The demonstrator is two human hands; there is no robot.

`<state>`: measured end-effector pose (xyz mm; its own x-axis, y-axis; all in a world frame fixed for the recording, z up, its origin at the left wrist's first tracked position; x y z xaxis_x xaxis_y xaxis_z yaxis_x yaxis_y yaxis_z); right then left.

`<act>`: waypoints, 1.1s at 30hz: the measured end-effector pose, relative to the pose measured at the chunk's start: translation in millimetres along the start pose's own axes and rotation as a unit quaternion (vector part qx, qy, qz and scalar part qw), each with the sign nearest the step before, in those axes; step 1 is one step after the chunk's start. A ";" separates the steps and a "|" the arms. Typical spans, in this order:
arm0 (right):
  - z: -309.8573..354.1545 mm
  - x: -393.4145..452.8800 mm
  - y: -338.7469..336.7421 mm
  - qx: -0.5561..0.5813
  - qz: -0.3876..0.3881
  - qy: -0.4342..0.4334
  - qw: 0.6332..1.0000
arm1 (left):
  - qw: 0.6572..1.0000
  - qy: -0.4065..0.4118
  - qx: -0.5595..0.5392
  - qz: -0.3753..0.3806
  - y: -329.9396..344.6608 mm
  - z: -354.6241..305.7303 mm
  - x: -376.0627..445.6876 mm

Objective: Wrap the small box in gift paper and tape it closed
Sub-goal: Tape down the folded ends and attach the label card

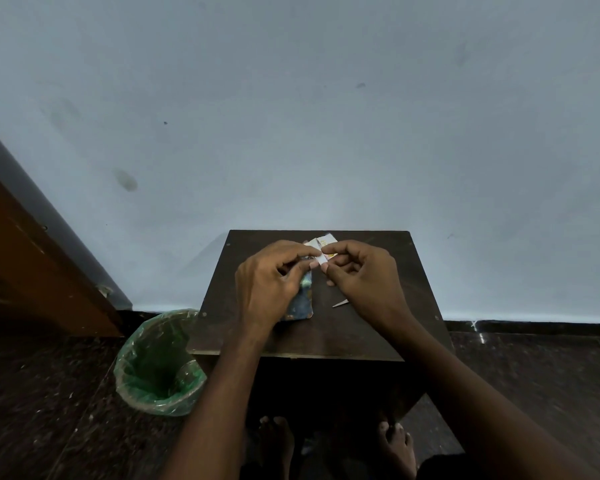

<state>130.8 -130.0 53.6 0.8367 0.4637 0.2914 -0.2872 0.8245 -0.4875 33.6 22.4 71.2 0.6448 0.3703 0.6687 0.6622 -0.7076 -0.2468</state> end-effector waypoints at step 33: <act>-2.4 2.4 5.5 0.083 0.138 0.099 0.982 | 0.979 0.044 0.196 -0.020 4.8 -14.5 -8.4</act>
<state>132.3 -125.1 49.7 0.7856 0.6188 -0.0062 -0.5743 0.7253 -0.3797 25.8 7.1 74.6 0.5915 0.3278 0.7367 0.7930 -0.4019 -0.4578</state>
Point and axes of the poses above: each hand's wrist, its own x-axis towards the middle knuckle, its own y-axis out of the palm, z = x × y, the point moved 9 cm from there along x, towards the middle knuckle, and after that the axes turned 14 degrees about -x, right-handed, at the moved point
